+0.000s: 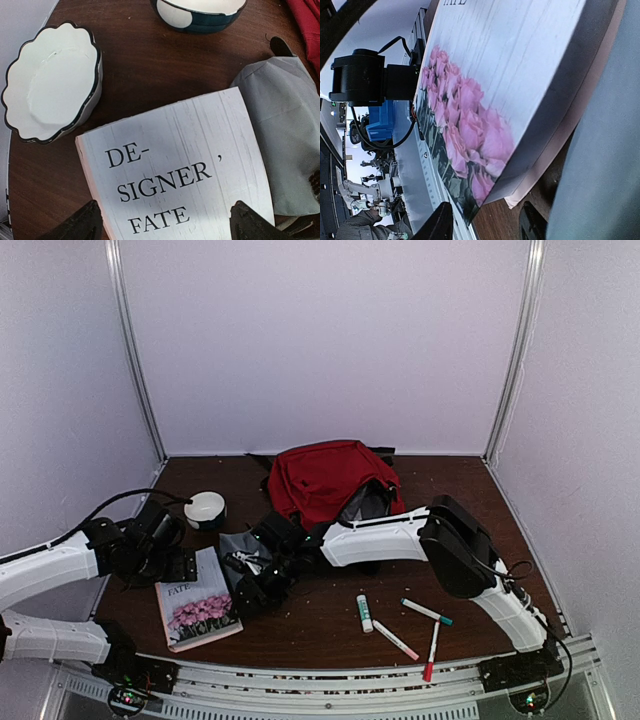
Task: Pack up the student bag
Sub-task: Pick up the book from the corner of the board.
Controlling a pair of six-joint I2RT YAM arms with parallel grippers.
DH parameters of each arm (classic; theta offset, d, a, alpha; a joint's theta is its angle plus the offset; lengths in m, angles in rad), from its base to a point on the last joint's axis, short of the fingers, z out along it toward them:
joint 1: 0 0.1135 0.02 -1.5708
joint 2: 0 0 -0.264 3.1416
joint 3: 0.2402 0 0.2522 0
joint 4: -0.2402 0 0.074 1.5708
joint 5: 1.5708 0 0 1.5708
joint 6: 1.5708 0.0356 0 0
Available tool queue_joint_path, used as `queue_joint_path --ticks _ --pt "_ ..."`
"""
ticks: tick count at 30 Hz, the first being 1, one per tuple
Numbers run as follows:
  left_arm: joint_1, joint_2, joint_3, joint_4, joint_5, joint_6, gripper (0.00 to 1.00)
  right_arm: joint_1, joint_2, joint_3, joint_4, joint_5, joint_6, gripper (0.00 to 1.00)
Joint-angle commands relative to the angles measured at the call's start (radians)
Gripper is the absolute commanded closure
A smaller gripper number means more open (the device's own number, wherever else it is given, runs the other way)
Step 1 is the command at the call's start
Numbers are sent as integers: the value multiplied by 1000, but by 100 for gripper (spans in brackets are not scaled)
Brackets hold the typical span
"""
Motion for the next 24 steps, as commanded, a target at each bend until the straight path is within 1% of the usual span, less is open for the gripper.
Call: queue_joint_path --ticks 1,5,11,17,20,21,24 --pt "7 -17 -2 26 0 -4 9 19 21 36 23 -18 36 58" --pt "8 -23 -9 25 1 -7 9 19 29 28 66 -39 68 69" --pt "8 -34 -21 26 -1 -8 9 21 36 14 155 -83 130 78" --pt "8 -47 -20 11 -11 -7 9 20 41 7 224 -114 179 93" --pt "7 -59 -7 -12 -18 -7 9 21 35 2 262 -132 210 98" --pt "9 -67 5 -29 -23 -7 9 21 32 -3 288 -139 225 100" --pt "8 -112 64 -100 -50 -4 9 20 12 -22 338 -160 259 100"
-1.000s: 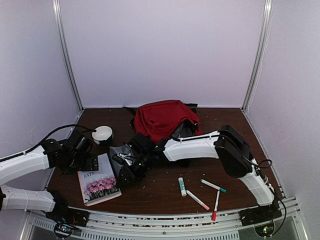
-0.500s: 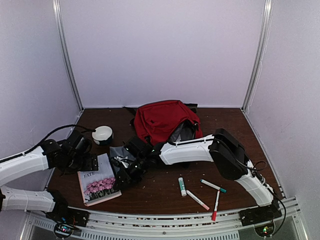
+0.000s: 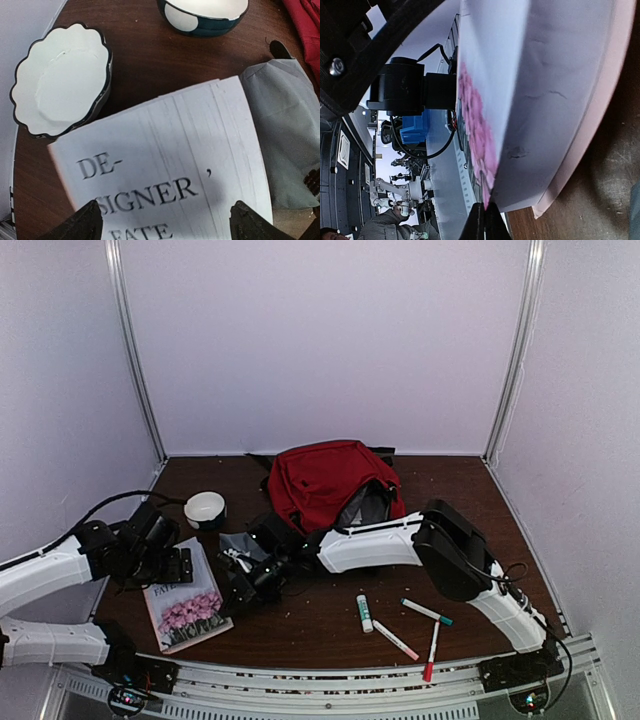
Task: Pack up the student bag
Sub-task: Pick up the book from the corner of the board.
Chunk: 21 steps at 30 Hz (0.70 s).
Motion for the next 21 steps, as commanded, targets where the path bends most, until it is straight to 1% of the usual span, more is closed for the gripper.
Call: queue_joint_path --ticks 1,4,10,15,21 --pt "7 -72 103 -93 -52 -1 9 8 -29 -27 127 -50 58 100" --pt "8 -137 191 -151 -80 21 10 7 -67 -33 140 -52 54 100" --pt "7 -244 380 -162 -83 121 13 -2 -146 -37 90 -35 -5 100" --pt "7 -234 508 -162 -56 205 14 -26 -206 -28 67 -30 -24 100" --pt "7 -223 579 -133 -29 255 13 -83 -294 -36 46 -35 -38 100"
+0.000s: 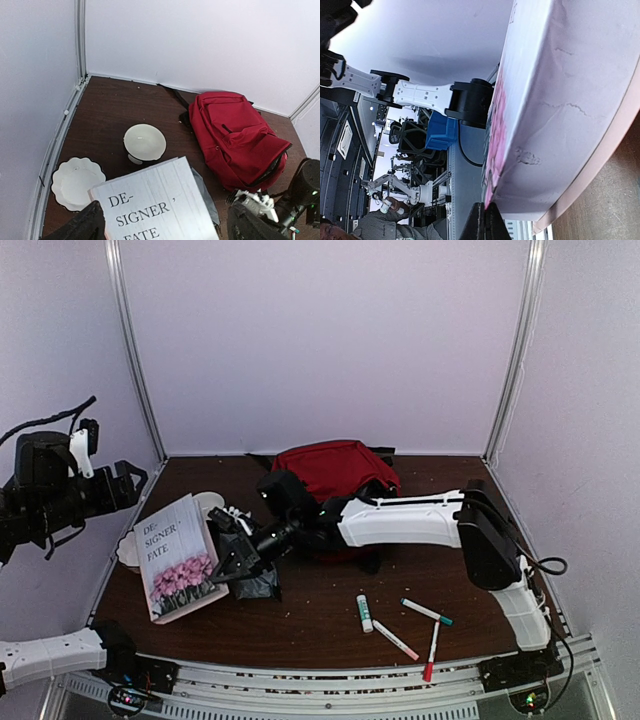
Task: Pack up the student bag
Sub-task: Pick up the book from the corner of the board.
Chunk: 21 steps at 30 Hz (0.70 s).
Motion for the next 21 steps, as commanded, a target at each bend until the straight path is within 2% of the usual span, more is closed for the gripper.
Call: queue_joint_path --ticks 1,5,7,8,9,13,21 --pt "8 8 43 40 31 68 13 -65 -119 -12 15 -13 -36 100" --pt "7 -4 -6 151 88 73 12 -157 -206 -64 9 -8 -64 100" --pt "8 -17 -96 293 146 45 12 -202 -268 -107 6 -9 -80 100" --pt "7 -19 -145 365 183 33 4 -223 -290 -143 12 -9 -89 100" --pt "7 -11 -177 423 212 23 2 -247 -334 -179 19 -7 -100 100" --pt "7 85 -221 526 254 14 2 -343 -446 -316 15 -1 -154 100" --pt "-21 314 -314 951 450 -54 2 -507 -634 -553 103 4 -197 100"
